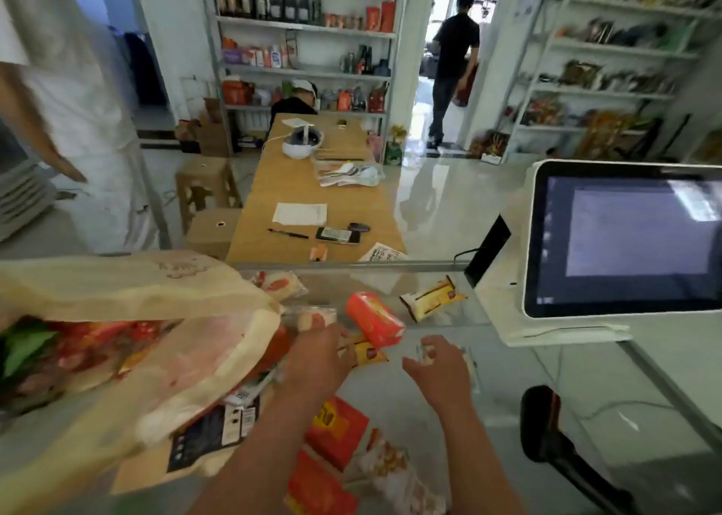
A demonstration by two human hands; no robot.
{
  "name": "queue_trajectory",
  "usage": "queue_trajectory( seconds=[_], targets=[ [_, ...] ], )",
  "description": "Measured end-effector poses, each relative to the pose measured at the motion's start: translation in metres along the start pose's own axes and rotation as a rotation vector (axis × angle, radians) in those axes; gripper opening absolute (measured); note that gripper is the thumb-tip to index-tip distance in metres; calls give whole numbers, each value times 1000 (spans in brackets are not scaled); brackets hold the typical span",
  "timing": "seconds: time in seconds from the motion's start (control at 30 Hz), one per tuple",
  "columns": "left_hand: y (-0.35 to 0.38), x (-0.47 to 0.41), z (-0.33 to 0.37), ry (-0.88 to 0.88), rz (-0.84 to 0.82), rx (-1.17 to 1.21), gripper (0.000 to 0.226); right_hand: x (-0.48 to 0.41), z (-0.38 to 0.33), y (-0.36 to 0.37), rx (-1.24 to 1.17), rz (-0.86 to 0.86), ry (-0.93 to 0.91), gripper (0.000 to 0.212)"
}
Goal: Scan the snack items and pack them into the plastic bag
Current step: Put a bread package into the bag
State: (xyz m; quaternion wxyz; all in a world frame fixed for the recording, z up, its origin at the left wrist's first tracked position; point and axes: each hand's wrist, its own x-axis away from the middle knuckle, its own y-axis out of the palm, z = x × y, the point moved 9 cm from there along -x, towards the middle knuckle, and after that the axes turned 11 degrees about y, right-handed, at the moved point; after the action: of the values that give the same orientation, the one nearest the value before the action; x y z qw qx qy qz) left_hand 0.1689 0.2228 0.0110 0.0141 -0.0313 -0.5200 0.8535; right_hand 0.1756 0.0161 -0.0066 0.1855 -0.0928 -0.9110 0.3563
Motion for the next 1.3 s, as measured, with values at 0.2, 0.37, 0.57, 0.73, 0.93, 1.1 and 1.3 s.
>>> queue_trajectory(
  seconds=[0.2, 0.37, 0.57, 0.73, 0.93, 1.1, 1.3],
  targets=[
    [53, -14, -10, -107, -190, -257, 60, -16, 13, 24, -134, -312, -26, 20],
    [39, -10, 7, -132, -132, -306, 49, 3, 25, 59, -536, -637, 265, 36],
    [27, 6, 36, -11, -275, -143, 43, 22, 13, 71, -629, -760, 413, 55],
    [7, 18, 49, 26, -192, 302, 62, 33, -1, 49, -705, -578, 283, 41],
    [-13, 40, 46, -93, 5, 1132, 118, 59, -36, 2, -789, -478, -1, 44],
    [-27, 44, 51, -132, 158, 1452, 113, 95, -46, -15, -885, -382, -48, 31],
    [-28, 55, 69, -65, 122, 1421, 87, 115, -44, -34, -1051, -241, -26, 31]
  ],
)
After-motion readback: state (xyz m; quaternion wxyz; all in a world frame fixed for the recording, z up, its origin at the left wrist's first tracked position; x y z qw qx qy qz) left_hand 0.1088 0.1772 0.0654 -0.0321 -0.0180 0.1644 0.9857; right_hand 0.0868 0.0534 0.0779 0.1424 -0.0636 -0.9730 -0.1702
